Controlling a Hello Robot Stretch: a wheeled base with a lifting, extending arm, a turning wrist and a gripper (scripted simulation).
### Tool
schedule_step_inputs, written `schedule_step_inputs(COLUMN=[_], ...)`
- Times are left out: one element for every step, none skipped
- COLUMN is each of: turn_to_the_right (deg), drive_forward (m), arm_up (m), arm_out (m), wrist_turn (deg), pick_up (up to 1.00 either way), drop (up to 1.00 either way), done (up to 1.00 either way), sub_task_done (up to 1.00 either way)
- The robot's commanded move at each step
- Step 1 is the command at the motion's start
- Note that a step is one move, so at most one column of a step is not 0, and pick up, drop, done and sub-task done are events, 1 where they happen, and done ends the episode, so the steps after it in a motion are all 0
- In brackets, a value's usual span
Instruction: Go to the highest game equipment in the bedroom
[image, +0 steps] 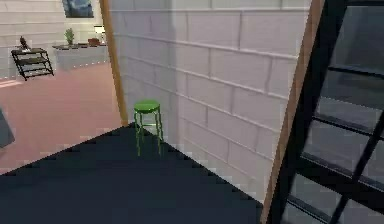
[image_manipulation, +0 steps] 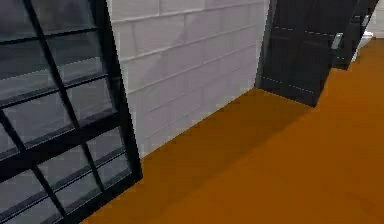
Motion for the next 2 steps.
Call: schedule_step_inputs(turn_to_the_right=[45.0,45.0], drive_forward=[0.00,0.00], arm_up=[0.00,0.00], arm_out=[0.00,0.00], wrist_turn=[0.0,0.0], pick_up=[0.00,0.00], drop=[0.00,0.00], done=[0.00,0.00], sub_task_done=[0.00,0.00])
